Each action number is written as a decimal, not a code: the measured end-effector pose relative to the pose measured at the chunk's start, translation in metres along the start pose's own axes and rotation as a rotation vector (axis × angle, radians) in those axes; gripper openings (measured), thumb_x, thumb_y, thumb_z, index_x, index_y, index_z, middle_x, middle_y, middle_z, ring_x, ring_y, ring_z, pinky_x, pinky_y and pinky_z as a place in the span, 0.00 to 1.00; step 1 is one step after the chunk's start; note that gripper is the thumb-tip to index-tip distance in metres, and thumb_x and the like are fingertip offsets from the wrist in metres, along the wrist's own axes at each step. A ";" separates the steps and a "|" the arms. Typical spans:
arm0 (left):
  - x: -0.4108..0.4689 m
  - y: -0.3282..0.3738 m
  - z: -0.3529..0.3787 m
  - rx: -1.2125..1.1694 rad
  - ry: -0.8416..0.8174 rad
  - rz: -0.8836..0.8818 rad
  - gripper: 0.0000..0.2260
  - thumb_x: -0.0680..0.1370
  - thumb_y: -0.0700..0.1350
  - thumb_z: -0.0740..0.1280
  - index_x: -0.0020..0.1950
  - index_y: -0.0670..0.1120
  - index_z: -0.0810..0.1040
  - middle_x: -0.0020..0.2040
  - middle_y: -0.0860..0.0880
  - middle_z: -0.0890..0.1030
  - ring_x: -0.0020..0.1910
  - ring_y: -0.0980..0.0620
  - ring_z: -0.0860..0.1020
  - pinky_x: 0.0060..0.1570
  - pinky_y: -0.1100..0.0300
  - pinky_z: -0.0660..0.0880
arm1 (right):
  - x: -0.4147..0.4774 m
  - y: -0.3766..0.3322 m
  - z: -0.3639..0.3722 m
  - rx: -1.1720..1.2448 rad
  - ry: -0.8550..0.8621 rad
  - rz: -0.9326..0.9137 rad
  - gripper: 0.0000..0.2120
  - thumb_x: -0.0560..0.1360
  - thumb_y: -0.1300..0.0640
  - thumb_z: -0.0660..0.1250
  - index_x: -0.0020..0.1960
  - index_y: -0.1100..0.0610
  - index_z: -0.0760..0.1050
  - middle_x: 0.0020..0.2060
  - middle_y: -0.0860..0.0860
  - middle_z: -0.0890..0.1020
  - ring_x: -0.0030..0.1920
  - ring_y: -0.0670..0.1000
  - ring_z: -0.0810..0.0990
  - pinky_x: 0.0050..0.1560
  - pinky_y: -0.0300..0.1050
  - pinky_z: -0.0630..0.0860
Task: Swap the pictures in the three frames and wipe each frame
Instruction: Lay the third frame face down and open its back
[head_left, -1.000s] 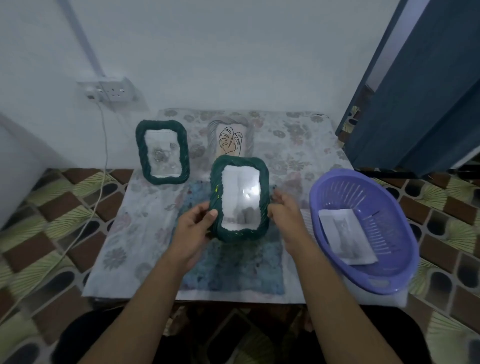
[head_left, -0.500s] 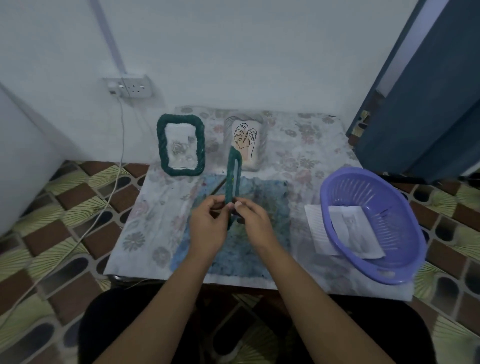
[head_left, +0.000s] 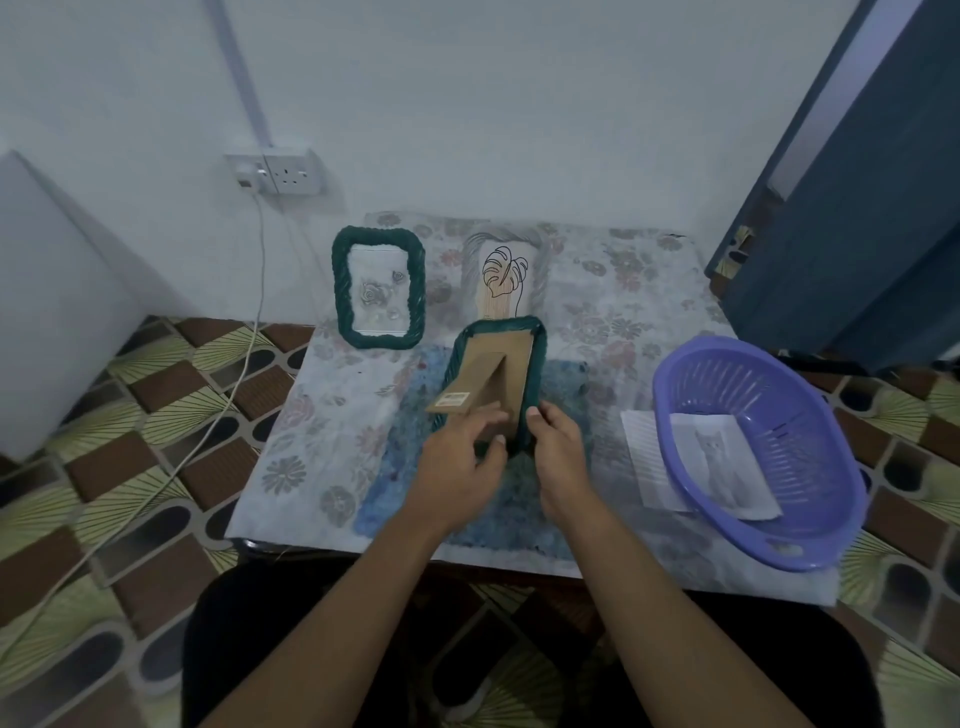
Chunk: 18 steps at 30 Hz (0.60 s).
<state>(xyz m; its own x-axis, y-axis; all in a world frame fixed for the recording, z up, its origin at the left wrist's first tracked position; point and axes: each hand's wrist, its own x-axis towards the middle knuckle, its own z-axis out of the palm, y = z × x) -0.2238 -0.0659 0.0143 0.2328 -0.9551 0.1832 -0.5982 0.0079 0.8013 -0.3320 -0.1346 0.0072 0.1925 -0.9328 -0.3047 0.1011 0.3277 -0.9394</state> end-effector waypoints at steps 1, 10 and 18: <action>-0.003 -0.005 -0.001 -0.014 0.038 0.016 0.09 0.78 0.44 0.65 0.56 0.48 0.82 0.56 0.58 0.78 0.54 0.61 0.75 0.54 0.65 0.73 | 0.003 0.001 -0.002 -0.017 0.025 -0.005 0.10 0.84 0.60 0.58 0.55 0.57 0.79 0.51 0.54 0.83 0.51 0.51 0.81 0.52 0.44 0.76; -0.006 -0.034 -0.010 -0.260 0.312 -0.321 0.08 0.82 0.45 0.61 0.43 0.50 0.73 0.39 0.51 0.74 0.38 0.55 0.73 0.40 0.60 0.67 | 0.018 -0.001 -0.019 -0.061 0.083 0.043 0.19 0.84 0.58 0.57 0.74 0.62 0.66 0.62 0.49 0.74 0.61 0.47 0.71 0.63 0.42 0.67; 0.027 -0.040 -0.019 -0.391 0.068 -0.712 0.22 0.81 0.61 0.57 0.65 0.48 0.77 0.66 0.45 0.77 0.63 0.46 0.74 0.67 0.45 0.69 | 0.013 0.006 -0.018 0.074 0.042 0.049 0.12 0.84 0.61 0.57 0.64 0.53 0.72 0.58 0.50 0.80 0.57 0.50 0.79 0.63 0.49 0.75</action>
<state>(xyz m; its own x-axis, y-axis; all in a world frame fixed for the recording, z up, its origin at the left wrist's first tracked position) -0.1792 -0.0864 -0.0025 0.5102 -0.7502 -0.4207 0.0190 -0.4792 0.8775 -0.3461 -0.1472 -0.0054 0.1579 -0.9205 -0.3574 0.1647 0.3814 -0.9096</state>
